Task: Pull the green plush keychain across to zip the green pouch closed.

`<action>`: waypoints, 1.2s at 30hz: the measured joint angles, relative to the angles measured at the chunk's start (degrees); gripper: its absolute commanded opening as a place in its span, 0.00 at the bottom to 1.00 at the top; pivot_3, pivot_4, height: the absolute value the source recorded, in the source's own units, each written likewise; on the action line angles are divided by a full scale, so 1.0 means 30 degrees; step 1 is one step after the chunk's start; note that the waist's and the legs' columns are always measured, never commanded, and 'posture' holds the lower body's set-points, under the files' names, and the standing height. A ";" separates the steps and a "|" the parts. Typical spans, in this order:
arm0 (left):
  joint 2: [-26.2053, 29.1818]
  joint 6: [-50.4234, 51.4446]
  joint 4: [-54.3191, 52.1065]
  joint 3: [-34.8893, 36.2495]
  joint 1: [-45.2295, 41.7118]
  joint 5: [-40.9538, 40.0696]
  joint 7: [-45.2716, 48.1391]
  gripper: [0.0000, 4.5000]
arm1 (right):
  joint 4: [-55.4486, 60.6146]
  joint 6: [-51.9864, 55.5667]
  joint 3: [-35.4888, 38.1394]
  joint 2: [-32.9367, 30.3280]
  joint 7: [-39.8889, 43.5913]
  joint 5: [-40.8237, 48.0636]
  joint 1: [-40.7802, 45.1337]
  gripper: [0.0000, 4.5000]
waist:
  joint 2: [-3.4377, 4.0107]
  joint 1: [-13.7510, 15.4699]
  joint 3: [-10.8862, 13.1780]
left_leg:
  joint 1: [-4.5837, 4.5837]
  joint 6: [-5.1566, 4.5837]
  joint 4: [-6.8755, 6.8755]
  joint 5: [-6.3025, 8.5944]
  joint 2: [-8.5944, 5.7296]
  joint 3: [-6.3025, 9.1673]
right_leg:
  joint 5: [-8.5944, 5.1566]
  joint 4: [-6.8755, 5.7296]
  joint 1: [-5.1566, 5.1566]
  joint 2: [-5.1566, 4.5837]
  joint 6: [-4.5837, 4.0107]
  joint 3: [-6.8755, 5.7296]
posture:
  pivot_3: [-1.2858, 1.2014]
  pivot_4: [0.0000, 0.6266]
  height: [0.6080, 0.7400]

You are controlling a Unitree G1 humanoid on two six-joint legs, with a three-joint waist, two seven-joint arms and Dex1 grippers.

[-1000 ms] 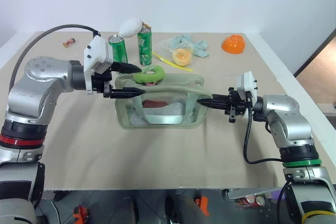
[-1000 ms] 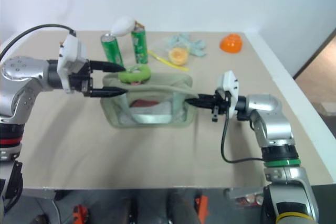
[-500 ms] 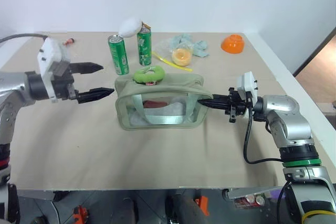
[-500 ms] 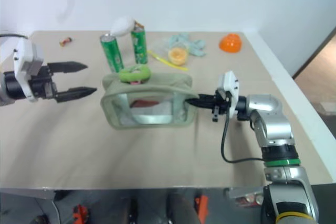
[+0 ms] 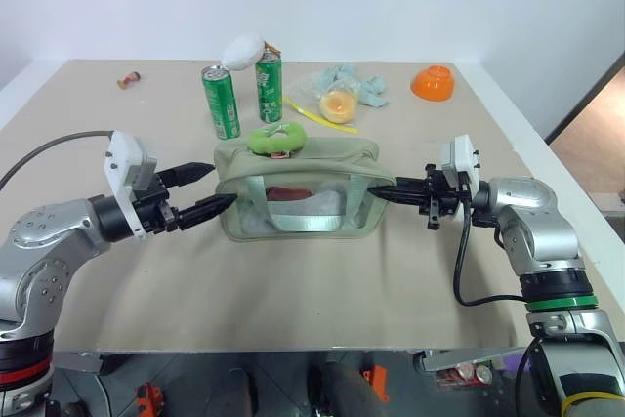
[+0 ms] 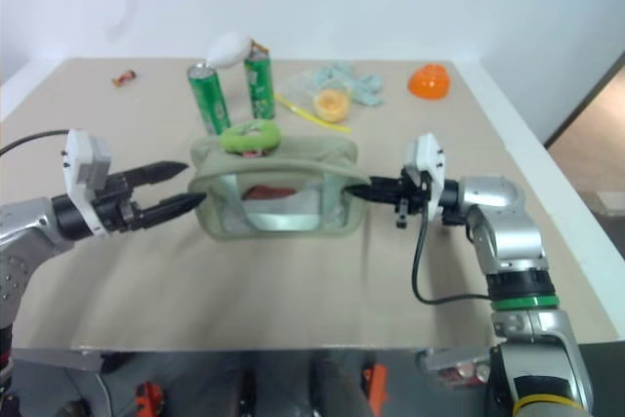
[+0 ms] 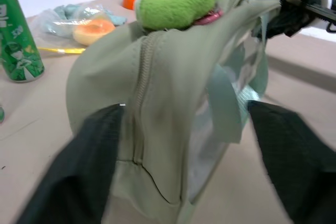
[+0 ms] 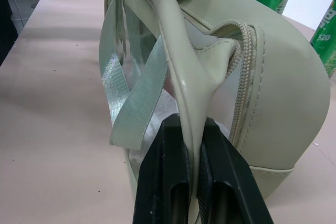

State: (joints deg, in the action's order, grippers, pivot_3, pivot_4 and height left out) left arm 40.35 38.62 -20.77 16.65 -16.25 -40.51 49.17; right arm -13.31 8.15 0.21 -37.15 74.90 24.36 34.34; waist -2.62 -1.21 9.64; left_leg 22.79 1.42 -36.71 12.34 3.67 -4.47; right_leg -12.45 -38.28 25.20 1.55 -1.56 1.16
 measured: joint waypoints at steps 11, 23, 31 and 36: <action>-0.0315 -0.0549 0.0078 -0.0704 -0.0096 0.0029 -0.0061 0.01 | 0.0170 0.0272 0.0012 -0.0091 -0.0126 0.0030 -0.0103 0.00 | 0.0000 -0.0001 0.0000 | 0.0000 0.0000 0.0000 0.0000 -0.0006 -0.0004 | 0.0001 0.0002 0.0000 0.0003 0.0004 0.0003 | 0.52 0.24 1.00; -0.0208 -0.0848 0.0083 -0.1111 -0.0171 0.0030 0.0173 0.00 | 0.1429 0.5232 0.1777 -0.2699 -0.1327 0.1370 0.0132 0.91 | 0.0004 0.0013 0.0003 | 0.0019 -0.0002 -0.0006 -0.0001 -0.0072 -0.0018 | 0.0005 0.0008 0.0005 -0.0059 0.0044 0.0027 | 0.52 0.24 1.00; -0.0111 -0.0716 -0.0185 -0.1500 -0.0202 -0.0095 0.0361 0.00 | 0.0991 0.7030 0.2300 0.0287 -0.4387 0.2238 0.6386 0.98 | -0.0002 -0.0276 -0.0001 | -0.0050 -0.0005 0.0020 -0.0003 0.0003 0.0006 | 0.0026 0.0000 -0.0014 0.0013 0.0009 0.0049 | 0.52 0.24 1.00; -0.0236 -0.0659 -0.0919 -0.1834 -0.0068 -0.0311 0.0006 0.00 | 0.0820 0.8202 -0.0424 0.3451 -0.6173 0.1318 0.7702 0.98 | 0.0001 -0.0187 -0.0002 | 0.0028 0.0002 0.0031 -0.0011 0.0029 0.0006 | 0.0010 -0.0003 0.0031 0.0008 -0.0021 -0.0007 | 0.52 0.24 1.00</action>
State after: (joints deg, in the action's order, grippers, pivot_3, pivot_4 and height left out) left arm 39.64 36.64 -23.53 11.15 -16.45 -41.44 49.19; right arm -10.85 32.76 -1.06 -26.80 56.38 28.31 57.44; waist -2.62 -1.77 9.63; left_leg 22.87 1.42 -36.62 12.31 3.75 -4.45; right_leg -12.42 -38.29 25.29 1.58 -1.63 1.14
